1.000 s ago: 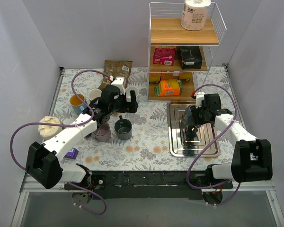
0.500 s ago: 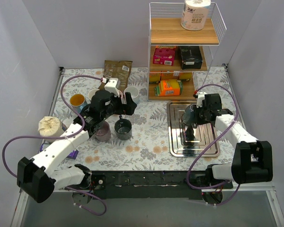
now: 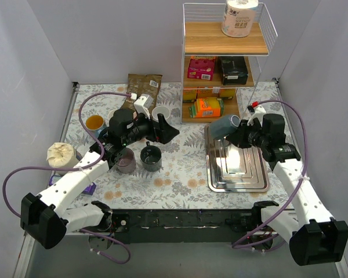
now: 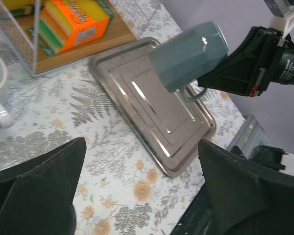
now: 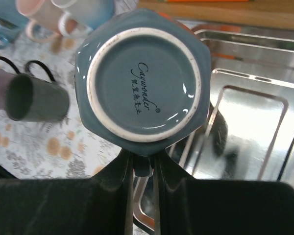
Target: Turn the mug right side up
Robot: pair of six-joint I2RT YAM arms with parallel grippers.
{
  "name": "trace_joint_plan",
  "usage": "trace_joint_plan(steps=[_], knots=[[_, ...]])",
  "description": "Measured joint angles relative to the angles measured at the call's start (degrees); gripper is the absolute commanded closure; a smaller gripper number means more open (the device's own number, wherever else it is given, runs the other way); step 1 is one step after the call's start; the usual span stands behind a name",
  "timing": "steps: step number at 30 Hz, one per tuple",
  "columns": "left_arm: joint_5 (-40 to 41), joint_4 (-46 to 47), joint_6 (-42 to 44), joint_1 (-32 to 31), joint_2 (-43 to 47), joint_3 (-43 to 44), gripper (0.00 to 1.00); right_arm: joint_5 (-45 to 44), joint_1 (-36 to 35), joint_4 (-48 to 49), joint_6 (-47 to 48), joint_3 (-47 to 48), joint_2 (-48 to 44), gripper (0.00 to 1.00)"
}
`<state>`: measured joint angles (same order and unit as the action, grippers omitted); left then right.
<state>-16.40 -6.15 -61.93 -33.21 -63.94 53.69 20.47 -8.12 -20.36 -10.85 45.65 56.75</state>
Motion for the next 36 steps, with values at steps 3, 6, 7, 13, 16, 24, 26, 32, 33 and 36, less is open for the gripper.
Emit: trace_joint_plan(steps=[3,6,7,13,16,24,26,32,33,36], knots=[[-5.16,2.84,-2.71,-0.02,-0.92,-0.50,0.02,2.34,0.00,2.69,-5.20,0.17,-2.08,0.99],[-9.46,7.98,-6.56,-0.26,-1.16,-2.71,0.02,4.81,0.00,7.93,-13.25,-0.68,-3.23,0.99],[-10.58,10.29,-8.11,-0.46,-1.16,-3.89,0.02,5.70,0.00,10.75,-16.24,-1.68,-3.89,0.99],[-13.64,24.81,-17.29,-4.42,-2.05,-10.25,0.02,10.01,-0.22,28.65,-34.62,-8.50,-8.13,0.99],[-13.55,30.29,-19.67,-7.04,-3.39,-10.25,0.02,11.26,-0.42,35.06,-41.38,-9.05,-9.64,0.99],[-10.54,37.31,-21.38,-13.25,-8.44,-5.66,0.02,13.44,-1.05,50.88,-52.85,-9.07,-14.27,0.99],[-9.75,39.19,-21.53,-13.84,-9.18,-4.61,0.02,14.23,-1.36,53.27,-54.07,-9.03,-14.73,0.99],[-8.07,42.66,-20.76,-15.74,-11.82,0.57,0.02,16.04,-1.70,56.52,-56.81,-8.70,-15.10,0.99],[-7.89,43.12,-20.63,-16.02,-12.31,1.44,0.02,16.13,-1.70,56.98,-57.35,-8.70,-15.15,0.99],[-7.30,45.42,-20.46,-16.65,-13.44,2.45,0.07,16.41,-1.77,58.01,-58.49,-8.68,-15.37,0.99]])
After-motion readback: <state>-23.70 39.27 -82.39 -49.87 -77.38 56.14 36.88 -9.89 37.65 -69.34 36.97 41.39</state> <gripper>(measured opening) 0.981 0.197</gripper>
